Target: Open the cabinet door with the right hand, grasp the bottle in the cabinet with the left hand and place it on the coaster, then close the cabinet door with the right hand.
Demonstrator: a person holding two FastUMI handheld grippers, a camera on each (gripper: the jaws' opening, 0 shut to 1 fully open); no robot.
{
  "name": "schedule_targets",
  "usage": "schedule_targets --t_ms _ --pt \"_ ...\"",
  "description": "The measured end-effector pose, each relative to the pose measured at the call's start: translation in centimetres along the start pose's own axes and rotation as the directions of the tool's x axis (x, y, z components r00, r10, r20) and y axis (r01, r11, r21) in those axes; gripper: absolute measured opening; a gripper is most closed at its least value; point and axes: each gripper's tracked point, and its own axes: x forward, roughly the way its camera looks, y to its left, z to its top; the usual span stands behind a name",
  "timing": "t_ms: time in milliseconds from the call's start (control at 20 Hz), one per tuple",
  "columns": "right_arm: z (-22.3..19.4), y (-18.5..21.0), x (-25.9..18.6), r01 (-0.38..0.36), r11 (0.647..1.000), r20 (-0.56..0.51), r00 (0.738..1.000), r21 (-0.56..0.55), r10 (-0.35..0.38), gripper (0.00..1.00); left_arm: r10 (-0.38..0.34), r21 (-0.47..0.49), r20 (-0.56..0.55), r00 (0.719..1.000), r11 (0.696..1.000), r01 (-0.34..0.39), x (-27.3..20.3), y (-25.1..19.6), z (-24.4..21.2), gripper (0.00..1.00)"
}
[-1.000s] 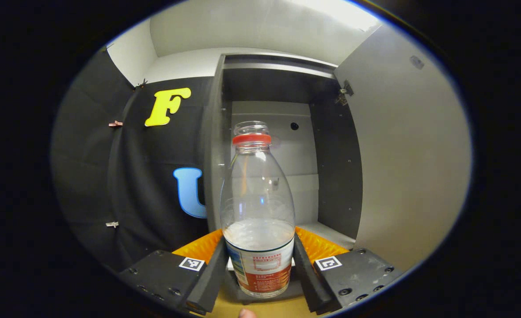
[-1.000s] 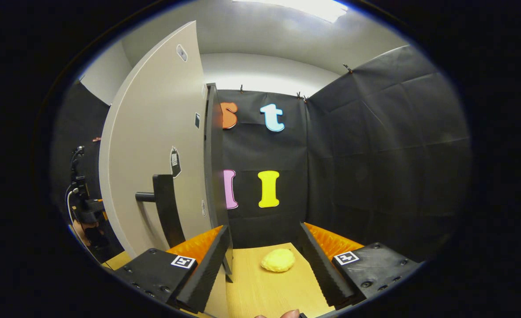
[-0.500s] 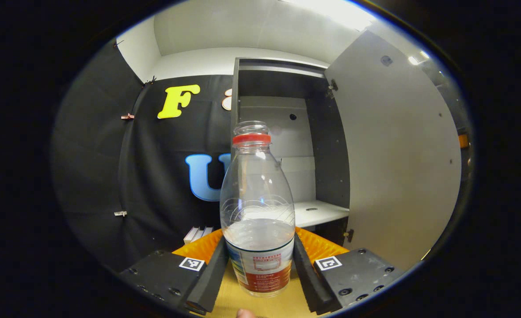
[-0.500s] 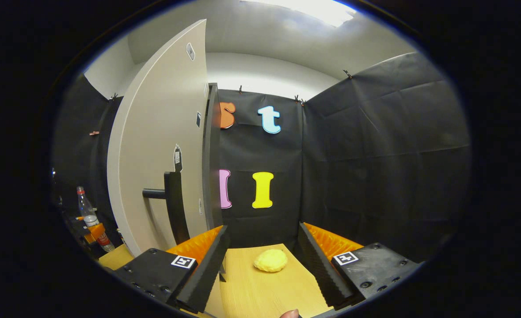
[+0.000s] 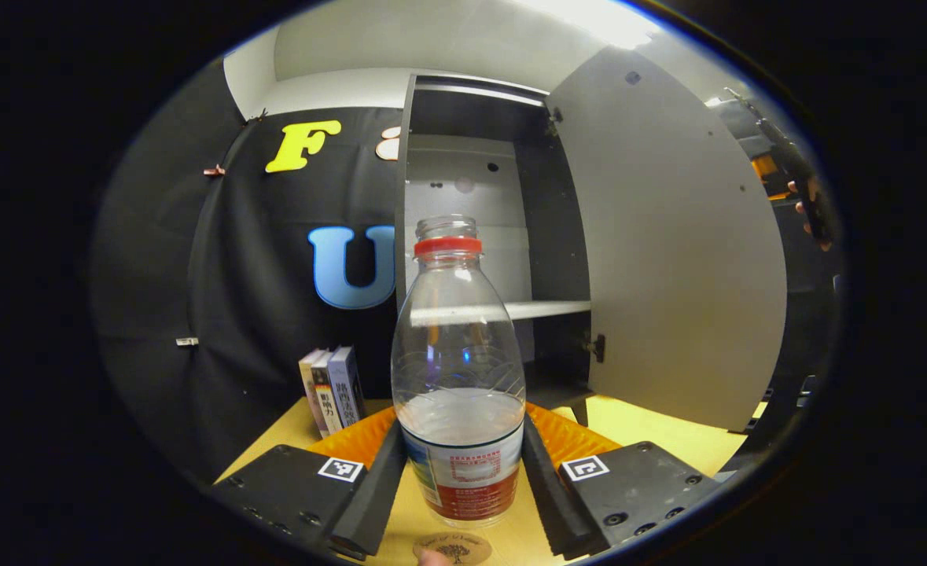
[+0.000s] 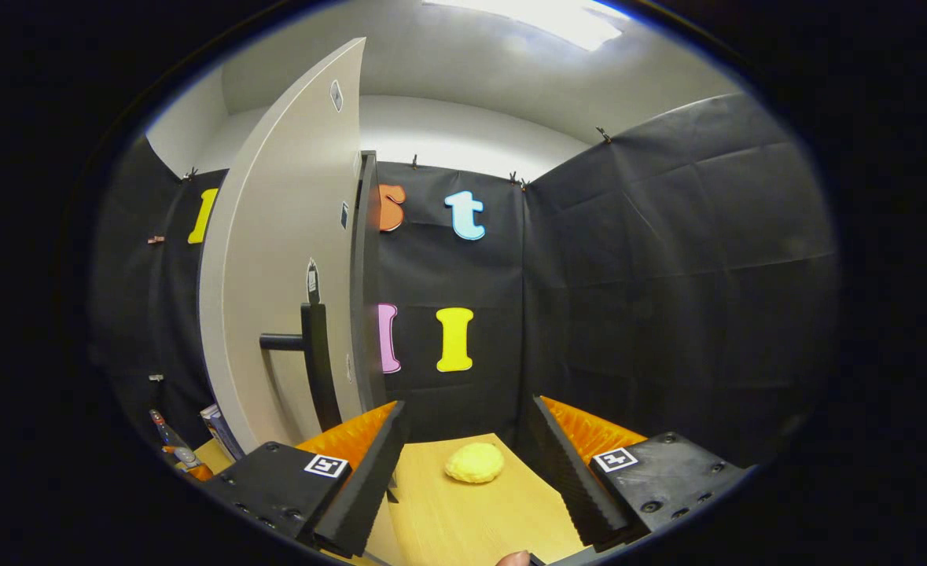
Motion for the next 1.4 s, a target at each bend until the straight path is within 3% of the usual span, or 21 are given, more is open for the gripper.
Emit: schedule_targets --t_ms 250,450,650,900,1400 --pt "0.0 -1.2 -0.5 0.076 0.997 -0.014 0.997 -0.024 -0.076 0.97 -0.036 0.006 -0.06 0.998 0.999 0.037 -0.3 -0.2 -5.5 0.77" --pt "0.2 -1.2 -0.4 0.05 0.998 -0.011 0.999 -0.039 -0.05 0.97 -0.045 0.026 -0.054 0.998 0.999 0.047 0.0 -0.1 -6.8 0.77" --pt "-0.5 -0.5 -0.6 0.066 0.997 -0.045 0.997 0.026 -0.065 0.97 -0.065 0.021 -0.031 0.997 0.998 0.066 0.5 -0.4 -8.7 0.77" --pt "-0.9 -0.8 -1.1 0.084 0.996 -0.077 0.994 0.014 -0.082 0.97 -0.041 0.022 -0.056 0.998 0.999 0.042 0.6 0.3 -12.3 0.78" --pt "-1.2 -0.9 -1.0 0.101 0.994 -0.09 0.991 0.028 -0.098 0.98 -0.006 0.003 -0.049 0.999 1.0 0.007 -0.5 1.3 -15.2 0.79"
